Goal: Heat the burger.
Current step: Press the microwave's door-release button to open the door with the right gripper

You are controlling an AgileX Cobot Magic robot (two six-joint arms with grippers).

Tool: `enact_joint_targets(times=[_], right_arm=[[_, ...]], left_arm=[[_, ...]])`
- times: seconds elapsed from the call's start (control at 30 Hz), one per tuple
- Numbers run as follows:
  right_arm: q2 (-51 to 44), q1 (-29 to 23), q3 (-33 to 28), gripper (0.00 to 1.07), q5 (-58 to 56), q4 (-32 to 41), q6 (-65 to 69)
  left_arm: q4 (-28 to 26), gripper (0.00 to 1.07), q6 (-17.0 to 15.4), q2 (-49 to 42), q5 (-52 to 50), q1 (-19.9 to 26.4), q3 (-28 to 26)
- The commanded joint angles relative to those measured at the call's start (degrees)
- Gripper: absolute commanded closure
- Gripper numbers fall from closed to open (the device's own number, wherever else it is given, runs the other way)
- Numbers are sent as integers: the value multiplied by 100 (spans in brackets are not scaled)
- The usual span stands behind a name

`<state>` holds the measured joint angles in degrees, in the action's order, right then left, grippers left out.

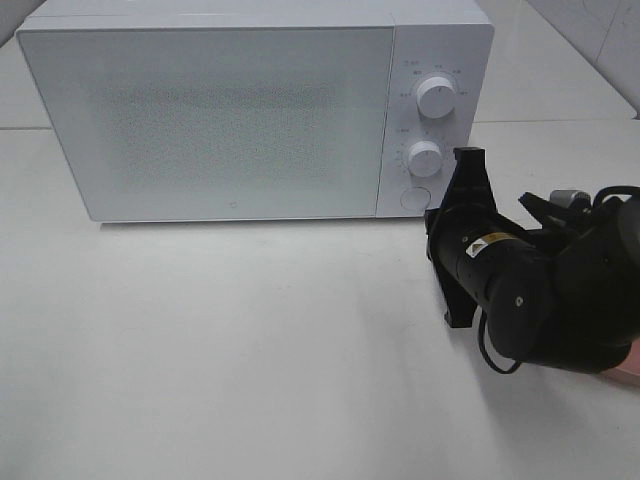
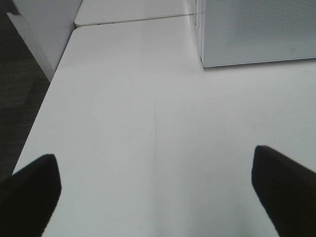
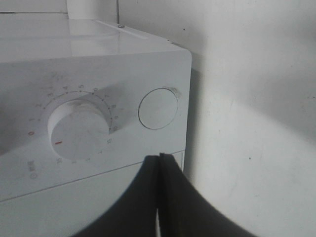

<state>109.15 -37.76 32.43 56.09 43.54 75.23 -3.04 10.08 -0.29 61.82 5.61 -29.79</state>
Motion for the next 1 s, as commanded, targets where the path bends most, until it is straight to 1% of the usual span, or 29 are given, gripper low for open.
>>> enact_joint_targets(times=[0.03, 0.07, 0.1, 0.13, 0.2, 0.23, 0.63, 0.83, 1.0], right_arm=[[115, 189, 258, 107, -218, -155, -80], [195, 321, 390, 107, -304, -321, -92], [195, 321, 390, 107, -304, -321, -92], [298, 418, 527, 107, -390, -487, -92], [350, 458, 602, 107, -395, -567, -92], [430, 516, 733, 107, -424, -676, -92], [928, 882, 1312, 107, -670, -865, -109], [991, 905, 1392, 107, -653, -842, -109], [1163, 905, 1576, 107, -670, -837, -69]], left_arm=[[-11, 9, -6, -86, -52, -23, 11], [-11, 9, -6, -86, -52, -23, 11], [-11, 9, -6, -86, -52, -23, 11], [-11, 9, -6, -86, -52, -23, 11], [-11, 9, -6, -86, -52, -23, 11], [-11, 9, -6, -86, -52, -23, 11], [-11, 9, -6, -86, -52, -23, 11], [-11, 9, -6, -86, -52, -23, 11], [-11, 9, -6, -86, -52, -23, 11]])
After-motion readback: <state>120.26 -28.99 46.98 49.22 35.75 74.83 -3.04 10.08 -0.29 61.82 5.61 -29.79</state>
